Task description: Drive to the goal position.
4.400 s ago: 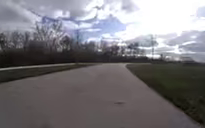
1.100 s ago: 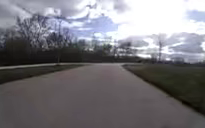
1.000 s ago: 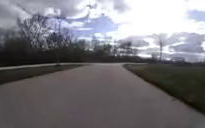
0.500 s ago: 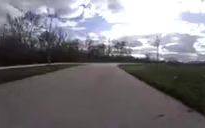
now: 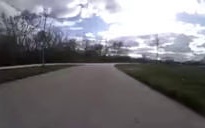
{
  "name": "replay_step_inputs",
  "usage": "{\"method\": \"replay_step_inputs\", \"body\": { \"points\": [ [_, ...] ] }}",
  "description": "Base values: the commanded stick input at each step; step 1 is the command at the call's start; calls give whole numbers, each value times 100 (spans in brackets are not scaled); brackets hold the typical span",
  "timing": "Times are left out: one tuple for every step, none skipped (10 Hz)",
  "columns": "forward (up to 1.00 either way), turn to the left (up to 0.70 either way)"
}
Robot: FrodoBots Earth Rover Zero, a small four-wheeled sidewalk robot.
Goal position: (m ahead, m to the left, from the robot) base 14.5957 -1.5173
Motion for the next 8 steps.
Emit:
{"method": "replay_step_inputs", "body": {
  "points": [
    [100,0],
    [100,0],
    [100,0],
    [100,0],
    [100,0],
    [100,0],
    [100,0],
    [100,0]
  ]
}}
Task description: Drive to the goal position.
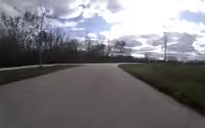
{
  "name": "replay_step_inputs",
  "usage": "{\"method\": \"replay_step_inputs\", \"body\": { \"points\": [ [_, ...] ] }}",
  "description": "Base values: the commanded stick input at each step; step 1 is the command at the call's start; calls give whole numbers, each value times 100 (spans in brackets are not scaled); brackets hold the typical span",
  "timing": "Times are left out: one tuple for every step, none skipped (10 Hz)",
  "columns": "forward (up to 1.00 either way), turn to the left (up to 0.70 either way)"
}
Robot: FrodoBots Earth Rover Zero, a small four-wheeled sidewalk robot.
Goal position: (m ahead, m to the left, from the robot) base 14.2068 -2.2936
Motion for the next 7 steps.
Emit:
{"method": "replay_step_inputs", "body": {
  "points": [
    [100,0],
    [100,0],
    [100,0],
    [100,0],
    [100,0],
    [100,0],
    [100,-1]
  ]
}}
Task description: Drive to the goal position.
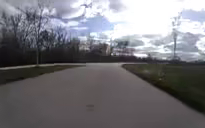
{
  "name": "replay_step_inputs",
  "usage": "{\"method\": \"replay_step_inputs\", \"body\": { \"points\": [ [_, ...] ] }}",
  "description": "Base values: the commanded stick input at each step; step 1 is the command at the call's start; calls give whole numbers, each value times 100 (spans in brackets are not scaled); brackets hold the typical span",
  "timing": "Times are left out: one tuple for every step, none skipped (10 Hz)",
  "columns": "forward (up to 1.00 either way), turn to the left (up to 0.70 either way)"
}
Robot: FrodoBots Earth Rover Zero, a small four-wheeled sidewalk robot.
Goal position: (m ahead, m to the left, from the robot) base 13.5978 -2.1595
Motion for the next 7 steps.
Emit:
{"method": "replay_step_inputs", "body": {
  "points": [
    [100,-14],
    [100,-27],
    [100,-40],
    [100,-40],
    [100,0],
    [100,0],
    [100,0]
  ]
}}
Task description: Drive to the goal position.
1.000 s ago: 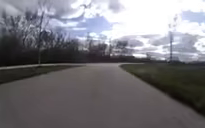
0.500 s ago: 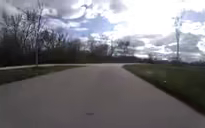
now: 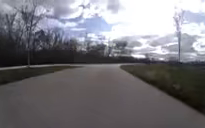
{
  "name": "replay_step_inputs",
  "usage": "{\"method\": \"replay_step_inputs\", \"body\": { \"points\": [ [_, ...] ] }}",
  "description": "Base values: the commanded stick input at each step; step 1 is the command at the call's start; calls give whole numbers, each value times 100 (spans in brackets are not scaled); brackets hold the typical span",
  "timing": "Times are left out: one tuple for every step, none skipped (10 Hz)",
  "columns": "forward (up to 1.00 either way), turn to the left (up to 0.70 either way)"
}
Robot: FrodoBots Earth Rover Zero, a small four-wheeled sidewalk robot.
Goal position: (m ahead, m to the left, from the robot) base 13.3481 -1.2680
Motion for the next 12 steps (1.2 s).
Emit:
{"method": "replay_step_inputs", "body": {
  "points": [
    [100,0],
    [100,0],
    [100,0],
    [100,0],
    [100,0],
    [100,0],
    [100,0],
    [100,0],
    [100,0],
    [100,0],
    [100,0],
    [100,0]
  ]
}}
